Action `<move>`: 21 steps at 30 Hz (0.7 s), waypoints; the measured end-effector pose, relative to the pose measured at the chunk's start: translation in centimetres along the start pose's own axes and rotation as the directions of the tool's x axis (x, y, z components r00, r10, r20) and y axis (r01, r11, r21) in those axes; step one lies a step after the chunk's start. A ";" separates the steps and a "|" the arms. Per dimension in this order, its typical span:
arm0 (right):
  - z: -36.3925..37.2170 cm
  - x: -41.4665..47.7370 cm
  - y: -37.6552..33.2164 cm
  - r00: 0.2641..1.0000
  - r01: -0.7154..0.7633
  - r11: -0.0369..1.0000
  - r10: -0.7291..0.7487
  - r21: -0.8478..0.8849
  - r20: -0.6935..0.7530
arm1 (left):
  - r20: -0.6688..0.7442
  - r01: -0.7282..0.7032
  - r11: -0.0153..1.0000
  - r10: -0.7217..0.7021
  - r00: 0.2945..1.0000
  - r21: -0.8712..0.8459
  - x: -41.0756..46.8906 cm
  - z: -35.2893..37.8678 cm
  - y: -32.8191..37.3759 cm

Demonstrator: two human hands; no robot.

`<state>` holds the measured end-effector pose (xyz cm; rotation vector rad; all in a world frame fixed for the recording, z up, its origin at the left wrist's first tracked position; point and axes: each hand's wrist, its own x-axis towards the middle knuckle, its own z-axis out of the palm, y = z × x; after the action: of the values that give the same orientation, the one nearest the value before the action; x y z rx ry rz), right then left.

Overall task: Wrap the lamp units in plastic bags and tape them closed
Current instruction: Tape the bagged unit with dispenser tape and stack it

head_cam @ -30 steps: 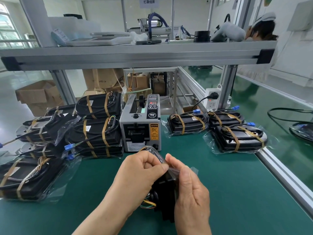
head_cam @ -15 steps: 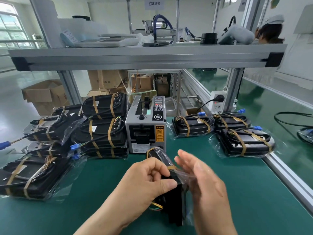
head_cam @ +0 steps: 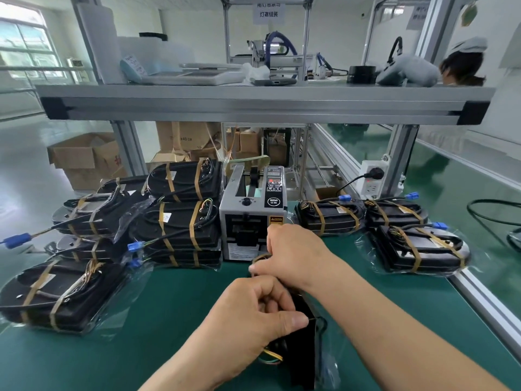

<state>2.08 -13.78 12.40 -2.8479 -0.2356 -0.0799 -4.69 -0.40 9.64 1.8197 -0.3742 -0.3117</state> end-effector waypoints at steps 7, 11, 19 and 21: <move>0.8 0.2 1.6 0.998 -0.052 0.995 0.053 0.086 -0.014 | 0.034 -0.022 1.000 0.022 0.999 -0.009 0.0 -0.4 -0.5; 1.0 0.3 3.0 0.986 -0.166 0.930 0.155 0.329 0.059 | 0.057 -0.029 1.000 0.029 0.998 0.000 0.3 -0.6 -0.6; 1.7 -0.2 4.4 0.974 -0.203 0.890 0.225 0.409 -0.007 | -0.287 0.112 0.892 -0.256 0.923 -0.438 6.0 -2.6 -1.1; 1.9 -0.4 4.6 0.968 -0.220 0.870 0.249 0.440 -0.009 | -0.385 0.160 0.807 -0.433 0.815 -0.568 9.1 -3.5 -2.0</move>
<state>2.52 -17.67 9.32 -2.3960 0.1010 -0.0607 5.23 -0.52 8.47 1.3459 0.3613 -0.1288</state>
